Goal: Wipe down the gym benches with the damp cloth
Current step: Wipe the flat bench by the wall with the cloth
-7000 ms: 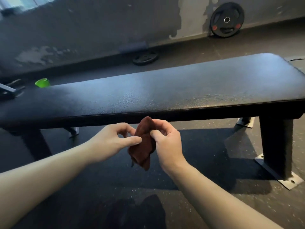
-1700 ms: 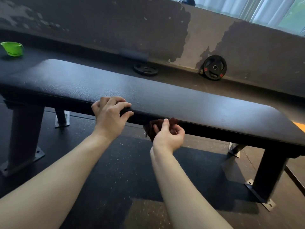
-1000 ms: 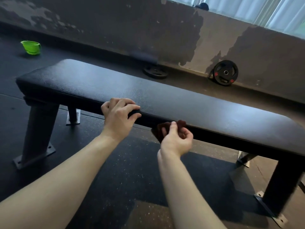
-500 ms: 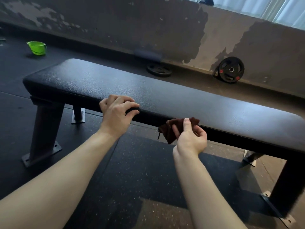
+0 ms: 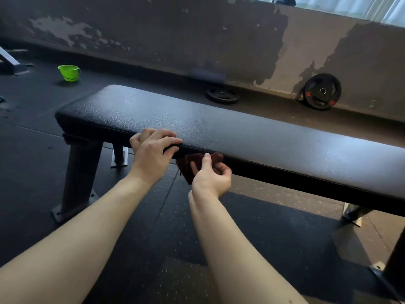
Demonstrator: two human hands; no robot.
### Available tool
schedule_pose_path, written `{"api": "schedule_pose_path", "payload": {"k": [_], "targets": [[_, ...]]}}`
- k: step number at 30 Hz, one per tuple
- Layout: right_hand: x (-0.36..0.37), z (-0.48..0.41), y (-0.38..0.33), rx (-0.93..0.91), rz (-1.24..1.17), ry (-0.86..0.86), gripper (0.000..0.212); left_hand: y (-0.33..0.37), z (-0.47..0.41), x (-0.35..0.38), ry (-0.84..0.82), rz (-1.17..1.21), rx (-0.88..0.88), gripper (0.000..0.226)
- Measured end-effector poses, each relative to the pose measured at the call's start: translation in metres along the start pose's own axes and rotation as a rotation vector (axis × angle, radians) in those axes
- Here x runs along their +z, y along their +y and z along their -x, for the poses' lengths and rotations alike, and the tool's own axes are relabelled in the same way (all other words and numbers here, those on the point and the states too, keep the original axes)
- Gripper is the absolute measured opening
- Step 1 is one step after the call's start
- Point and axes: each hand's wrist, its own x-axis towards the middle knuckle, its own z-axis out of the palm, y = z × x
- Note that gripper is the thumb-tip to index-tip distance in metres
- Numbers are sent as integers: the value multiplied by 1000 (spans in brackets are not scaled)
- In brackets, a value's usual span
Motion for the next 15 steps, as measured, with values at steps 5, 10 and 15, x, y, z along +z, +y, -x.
{"api": "schedule_pose_path", "payload": {"k": [5, 10, 15], "targets": [[-23, -11, -39, -32, -36, 14, 23, 3, 0, 0, 2, 0, -29, 13], [-32, -18, -50, -151, -19, 66, 22, 0, -2, 3, -2, 17, -45, 9], [-6, -6, -7, -88, -13, 79, 24, -4, -4, 3, -14, 17, -38, 9]]}}
